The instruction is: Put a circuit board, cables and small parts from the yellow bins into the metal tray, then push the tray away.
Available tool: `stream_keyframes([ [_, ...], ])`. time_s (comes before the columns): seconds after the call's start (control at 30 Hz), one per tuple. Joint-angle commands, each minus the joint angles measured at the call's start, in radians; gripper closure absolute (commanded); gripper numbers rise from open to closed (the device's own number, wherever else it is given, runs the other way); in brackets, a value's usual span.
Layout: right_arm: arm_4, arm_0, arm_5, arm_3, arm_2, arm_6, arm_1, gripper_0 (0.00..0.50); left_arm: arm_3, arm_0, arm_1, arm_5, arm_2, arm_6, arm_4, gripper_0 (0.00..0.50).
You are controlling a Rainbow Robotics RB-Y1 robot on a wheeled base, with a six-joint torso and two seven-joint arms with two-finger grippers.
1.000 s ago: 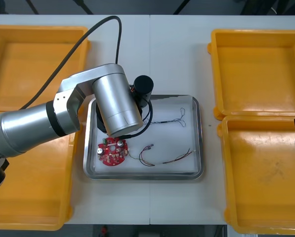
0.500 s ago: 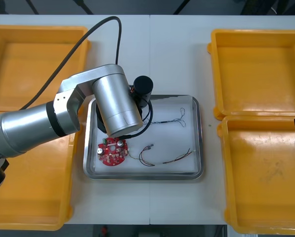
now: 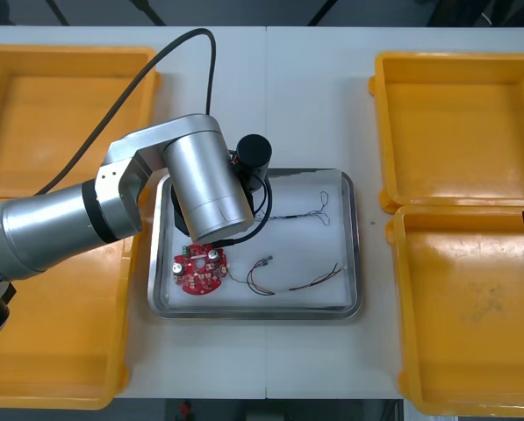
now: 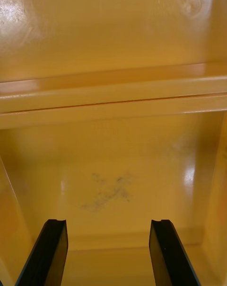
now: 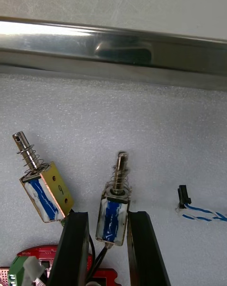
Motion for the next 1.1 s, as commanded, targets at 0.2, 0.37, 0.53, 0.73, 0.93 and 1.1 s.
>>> stream_keyframes([
  [0.2,-0.008,0.01,0.004,-0.028,-0.034,-0.035,-0.031,0.0,-0.009,0.007,-0.001,-0.02,-0.015,0.069,-0.014,0.134],
  [0.37,-0.008,0.01,0.004,-0.028,-0.034,-0.035,-0.031,0.0,-0.044,0.005,0.018,-0.017,-0.008,0.078,-0.012,0.051],
  [0.53,-0.008,0.01,0.004,-0.028,-0.034,-0.035,-0.031,0.0,-0.096,0.005,0.039,0.016,0.028,0.081,0.009,0.007],
  [0.73,-0.008,0.01,0.004,-0.028,-0.034,-0.035,-0.031,0.0,-0.176,0.004,0.072,0.127,0.127,0.067,0.066,0.0],
  [0.93,-0.008,0.01,0.004,-0.028,-0.034,-0.035,-0.031,0.0,-0.26,-0.035,0.138,0.214,0.229,0.056,0.181,0.0],
  [1.1,-0.008,0.01,0.004,-0.028,-0.034,-0.035,-0.031,0.0,-0.3,-0.079,0.228,0.276,0.328,0.043,0.35,0.0],
])
